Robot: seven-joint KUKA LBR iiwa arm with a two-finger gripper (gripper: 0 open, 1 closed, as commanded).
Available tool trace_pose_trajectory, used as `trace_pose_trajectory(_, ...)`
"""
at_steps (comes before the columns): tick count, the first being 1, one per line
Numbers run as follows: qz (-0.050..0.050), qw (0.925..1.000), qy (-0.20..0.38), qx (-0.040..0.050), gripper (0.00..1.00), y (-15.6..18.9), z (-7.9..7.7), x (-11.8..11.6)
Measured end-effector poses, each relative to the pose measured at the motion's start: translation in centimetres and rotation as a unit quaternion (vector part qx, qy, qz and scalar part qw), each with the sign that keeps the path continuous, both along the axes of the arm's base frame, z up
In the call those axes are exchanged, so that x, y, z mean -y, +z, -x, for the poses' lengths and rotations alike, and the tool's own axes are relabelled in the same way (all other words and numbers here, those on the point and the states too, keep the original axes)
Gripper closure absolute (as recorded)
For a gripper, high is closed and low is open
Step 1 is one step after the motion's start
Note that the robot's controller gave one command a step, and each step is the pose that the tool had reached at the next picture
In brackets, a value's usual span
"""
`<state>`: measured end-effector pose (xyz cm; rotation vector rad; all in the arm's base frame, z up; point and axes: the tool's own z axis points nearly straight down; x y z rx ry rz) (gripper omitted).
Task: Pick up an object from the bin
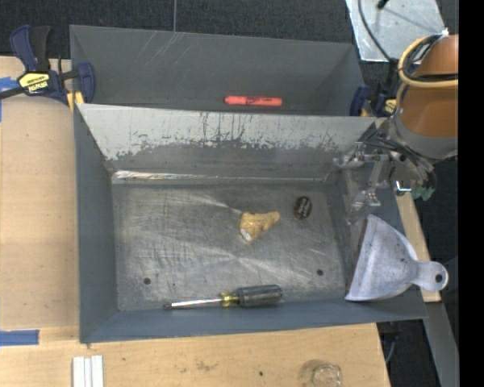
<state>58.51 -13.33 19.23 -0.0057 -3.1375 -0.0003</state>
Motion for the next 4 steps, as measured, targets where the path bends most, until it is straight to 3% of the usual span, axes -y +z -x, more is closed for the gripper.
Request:
trace_pose_trajectory(1,0.0,1.0,0.002,0.0032,0.0,0.4,-0.1,-0.1)
trace_pose_trajectory(2,0.001,0.9991,0.043,0.006,0.0,-5.6,-1.0,-3.2)
trace_pose_trajectory(3,0.0,0.9958,0.092,0.003,0.0,-5.1,-2.4,-10.6)
trace_pose_trajectory(4,-0.001,0.9943,0.106,0.0044,0.0,-5.1,-2.2,-13.9)
